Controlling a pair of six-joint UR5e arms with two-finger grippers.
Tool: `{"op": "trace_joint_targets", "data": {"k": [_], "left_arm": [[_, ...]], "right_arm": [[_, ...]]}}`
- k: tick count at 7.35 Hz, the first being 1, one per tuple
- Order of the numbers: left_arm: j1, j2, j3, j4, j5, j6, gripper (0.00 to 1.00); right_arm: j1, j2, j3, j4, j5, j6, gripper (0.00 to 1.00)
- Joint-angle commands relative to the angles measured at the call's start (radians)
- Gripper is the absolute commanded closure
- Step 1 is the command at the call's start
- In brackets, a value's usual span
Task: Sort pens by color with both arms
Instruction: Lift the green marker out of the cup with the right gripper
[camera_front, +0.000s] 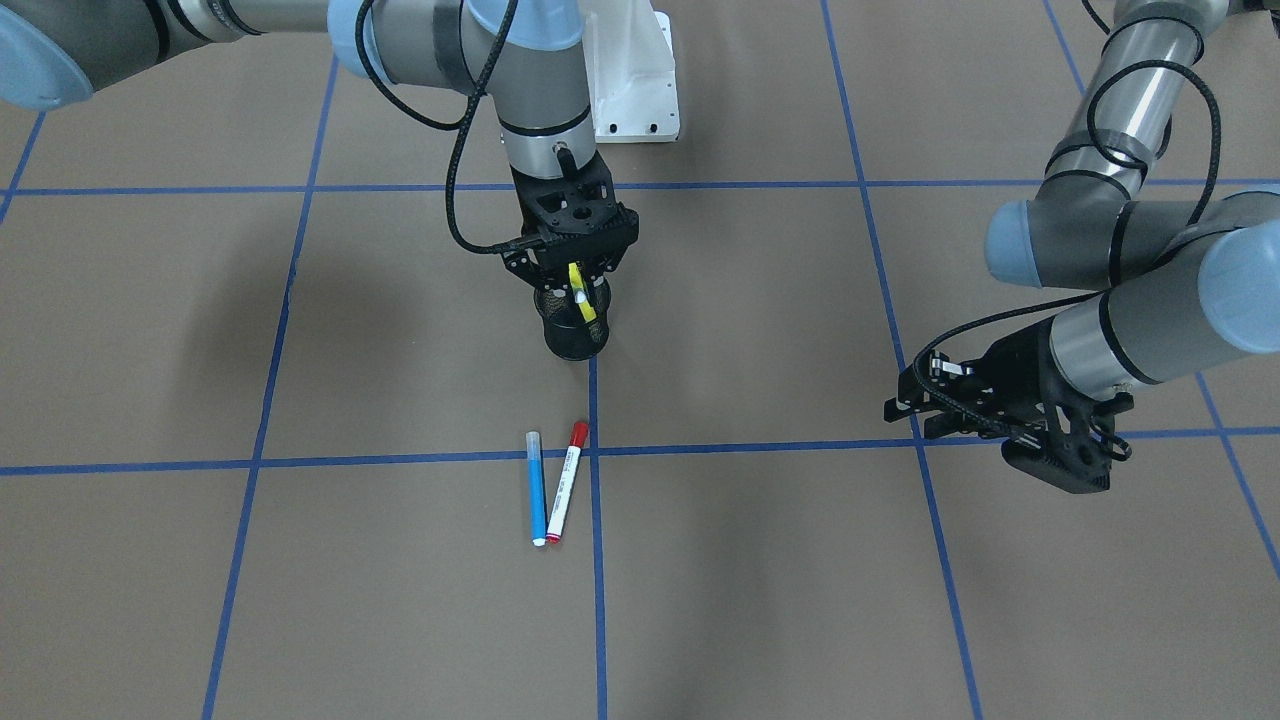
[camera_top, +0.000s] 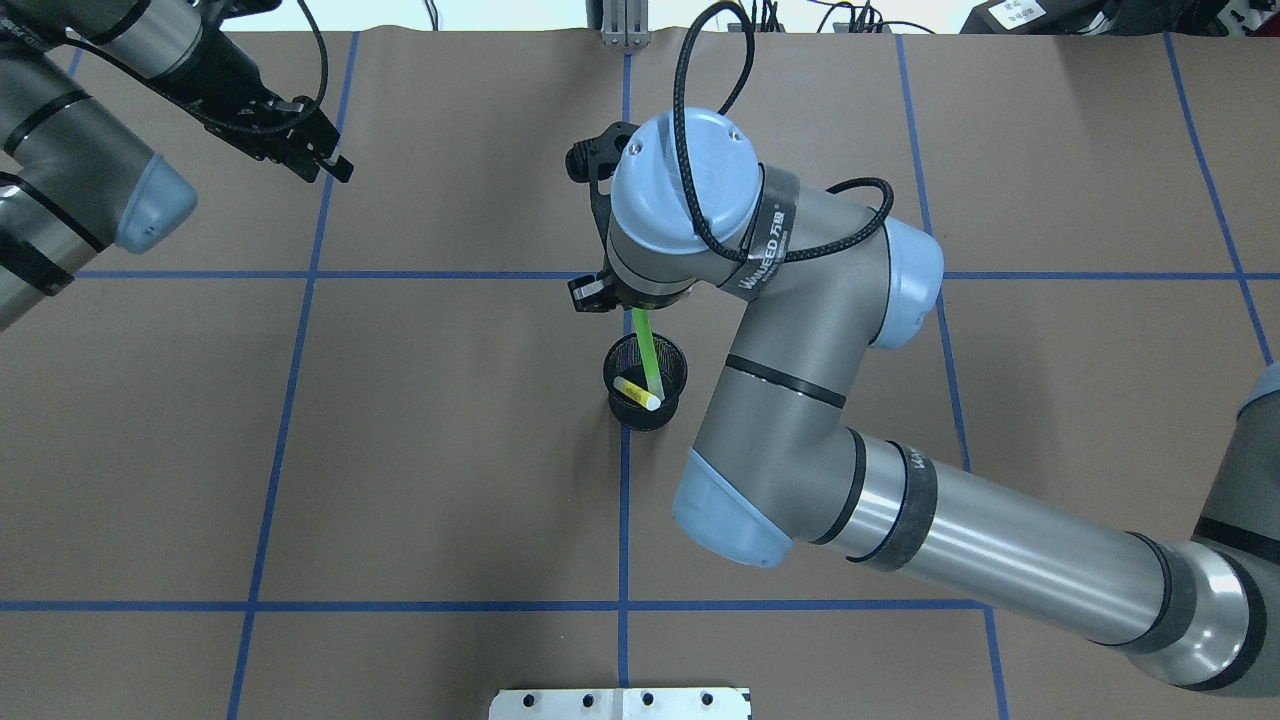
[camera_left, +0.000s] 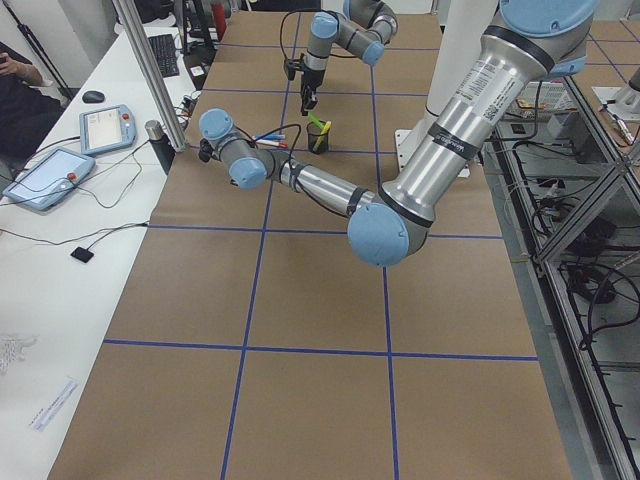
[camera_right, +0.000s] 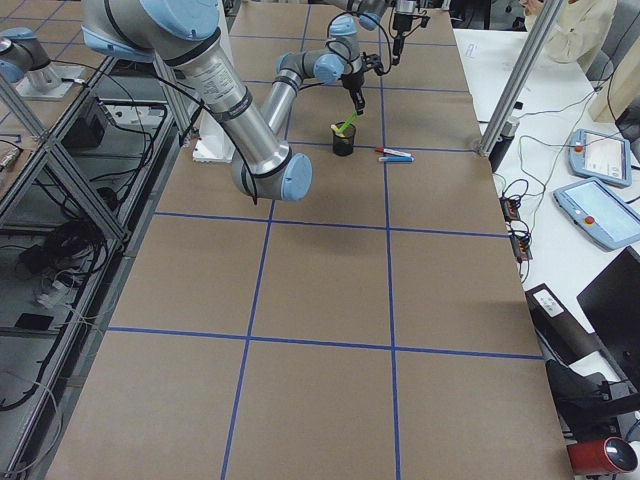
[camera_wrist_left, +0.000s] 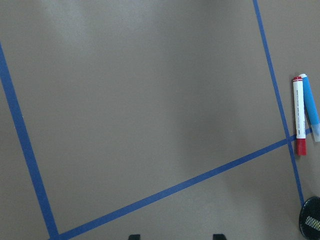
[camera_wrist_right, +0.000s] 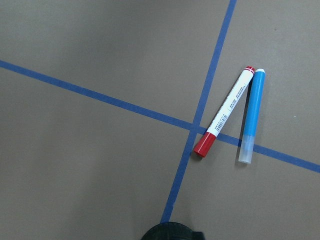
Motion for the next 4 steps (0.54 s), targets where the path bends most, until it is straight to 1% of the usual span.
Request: {"op": "trace_joint_targets", "data": {"k": [1,2,3,4], "left_arm": [[0.0,-0.004,-0.002,0.0,0.001,-0.01,0.42],[0.0,-0.007,-0.002,0.0,0.002,-0.01,0.42],[0.002,-0.007,-0.002,0.0,0.007,-0.01,0.42],[0.006,-0.004,-0.002,0.0,0.008,-0.01,0.42]], "right_arm": [[0.065,0.031,0.02,-0.044,0.059,0.0,0.89],[0.085,0.063,-0.001,-0.073,0.061,0.0,0.89],[0.099,0.114,-0.077,-0.068,0.061,0.026,0.89],[0.108,0.19,-0.189,-0.061,0.061,0.06,0.89]]}}
